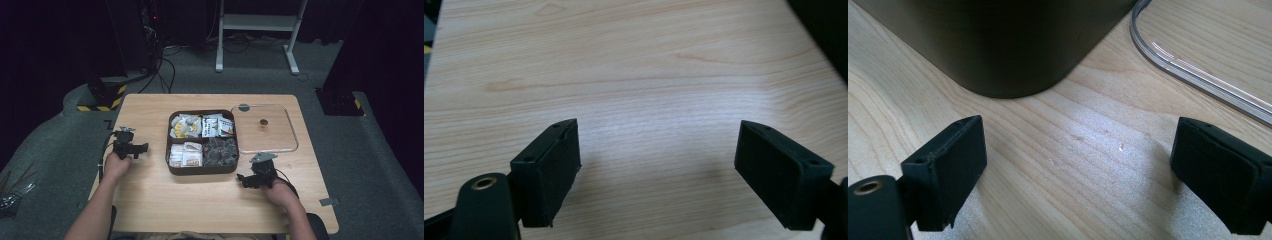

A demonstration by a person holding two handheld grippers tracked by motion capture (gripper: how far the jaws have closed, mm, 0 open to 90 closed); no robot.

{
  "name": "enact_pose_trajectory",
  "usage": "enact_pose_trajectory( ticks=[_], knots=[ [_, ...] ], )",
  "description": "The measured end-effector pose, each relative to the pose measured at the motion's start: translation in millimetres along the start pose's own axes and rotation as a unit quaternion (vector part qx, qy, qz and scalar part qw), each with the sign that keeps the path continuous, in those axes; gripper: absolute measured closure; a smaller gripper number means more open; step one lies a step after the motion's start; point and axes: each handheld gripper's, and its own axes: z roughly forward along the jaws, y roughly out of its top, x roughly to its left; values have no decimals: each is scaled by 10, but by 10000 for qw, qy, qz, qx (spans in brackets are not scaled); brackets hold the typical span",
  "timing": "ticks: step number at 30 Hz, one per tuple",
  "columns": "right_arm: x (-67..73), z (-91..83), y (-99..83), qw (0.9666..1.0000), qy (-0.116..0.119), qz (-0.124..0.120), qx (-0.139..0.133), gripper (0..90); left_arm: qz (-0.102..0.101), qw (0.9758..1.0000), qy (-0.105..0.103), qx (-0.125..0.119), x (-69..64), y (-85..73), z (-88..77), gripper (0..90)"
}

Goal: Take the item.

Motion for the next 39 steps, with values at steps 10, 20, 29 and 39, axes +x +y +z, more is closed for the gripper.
enact_pose_trajectory(
  ticks=[10, 20, 29, 39],
  knots=[
    [1, -1, 0, 10000, 0, 7, 4, 78, -134, 9979, -631, -59, 18, 55, -118, 162],
    [1, -1, -1, 10000, 0, 11, 4, 78, 40, 9963, -843, -176, 38, 98, -245, 299],
    [1, -1, -1, 10000, 0, 7, 4, 78, 324, 9955, -832, -307, -33, 163, -356, 386],
    [1, -1, -1, 10000, 1, 10, 3, 78, 582, 9877, -1431, -229, -206, 281, -445, 448]
  ],
)
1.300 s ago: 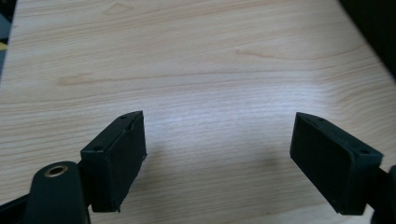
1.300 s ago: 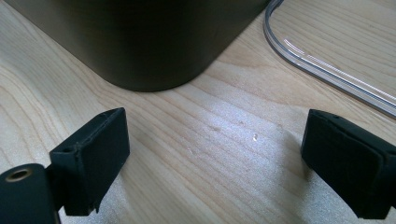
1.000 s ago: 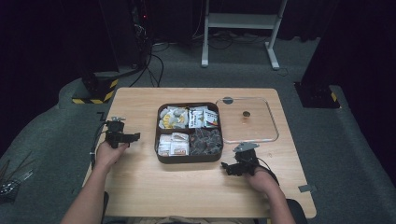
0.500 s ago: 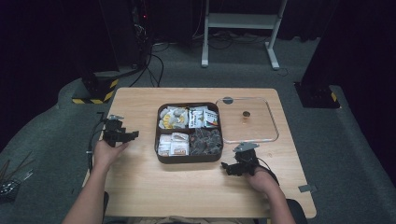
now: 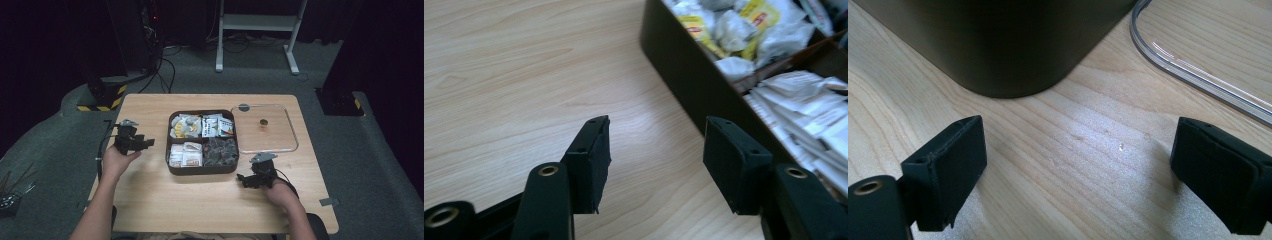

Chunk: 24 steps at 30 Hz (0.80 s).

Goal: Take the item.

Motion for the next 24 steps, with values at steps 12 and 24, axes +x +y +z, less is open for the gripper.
enact_pose_trajectory(
  ticks=[12, 24],
  knots=[
    [0, 0, 0, 10000, 0, 1, 0, 78, 316, 9992, -148, -178, -215, 101, -16, 488],
    [3, -3, -4, 10000, -14, 0, -7, 78, 593, 9974, -357, -182, -409, 218, 80, 493]
  ],
)
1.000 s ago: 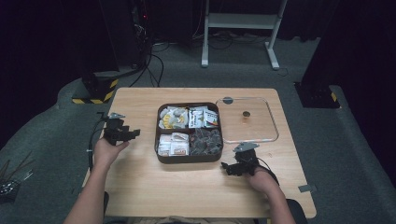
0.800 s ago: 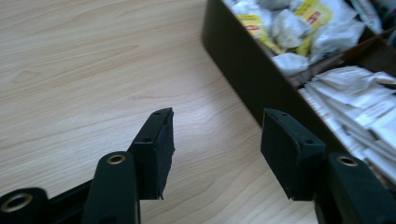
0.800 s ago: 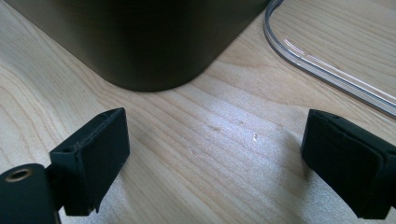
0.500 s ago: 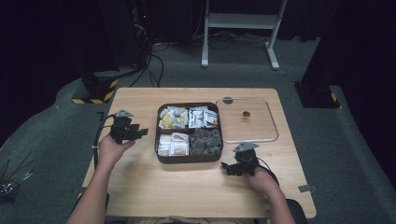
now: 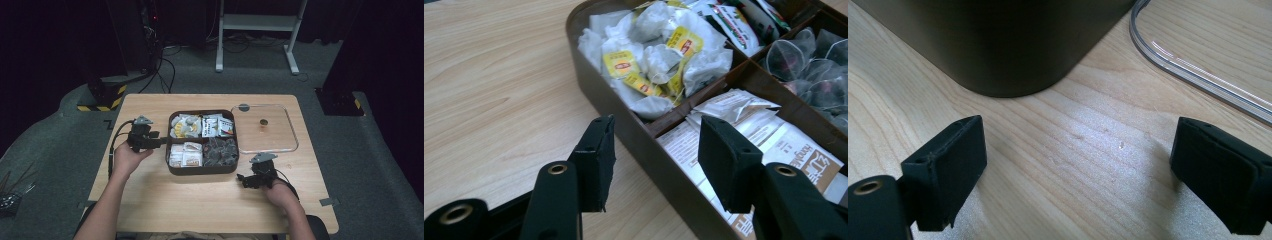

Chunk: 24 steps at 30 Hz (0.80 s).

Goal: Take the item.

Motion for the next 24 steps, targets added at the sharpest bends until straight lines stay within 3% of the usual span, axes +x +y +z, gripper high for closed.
enact_pose_trajectory(
  ticks=[8, 18, 24],
  knots=[
    [12, -9, -8, 10000, -47, 51, 7, 78, 176, 9997, -140, 0, -114, 80, 95, 495],
    [27, -22, -21, 9999, -83, 109, 5, 79, 210, 9993, -303, -1, -174, 130, 188, 504],
    [36, -30, -30, 9999, -107, 136, 7, 79, 338, 9987, -375, 76, -225, 151, 298, 513]
  ],
)
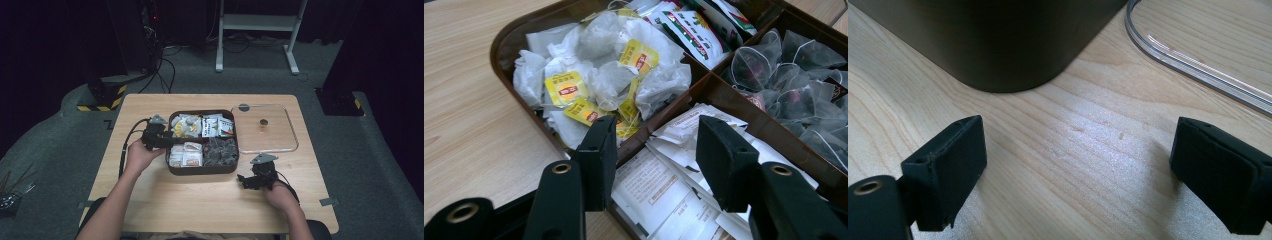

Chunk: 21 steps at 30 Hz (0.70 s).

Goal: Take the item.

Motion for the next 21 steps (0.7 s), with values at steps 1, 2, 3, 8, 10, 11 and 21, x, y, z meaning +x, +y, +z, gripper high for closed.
enact_pose_trajectory(
  ticks=[1, 2, 3, 8, 10, 11, 21],
  knots=[
    [1, -1, -1, 10000, -1, 2, -1, 79, 0, 10000, 0, 0, 0, 0, 0, 519],
    [2, -2, -2, 10000, -4, 2, -3, 79, 42, 10000, -12, 36, -11, 5, 31, 520],
    [2, -3, -3, 10000, -5, 3, -2, 79, 73, 9999, -40, 72, -15, 10, 47, 522],
    [4, -8, -7, 10000, -9, -1, -1, 79, 124, 9998, -94, 118, -43, 15, 111, 541],
    [6, -10, -10, 10000, -14, -1, 2, 79, 194, 9996, -133, 175, -65, 19, 139, 549],
    [6, -10, -10, 10000, -14, -1, 2, 79, 194, 9996, -133, 175, -65, 19, 139, 556],
    [14, -18, -19, 10000, -25, 20, -6, 79, 448, 9975, -308, 448, -169, 63, 298, 596]
  ],
)
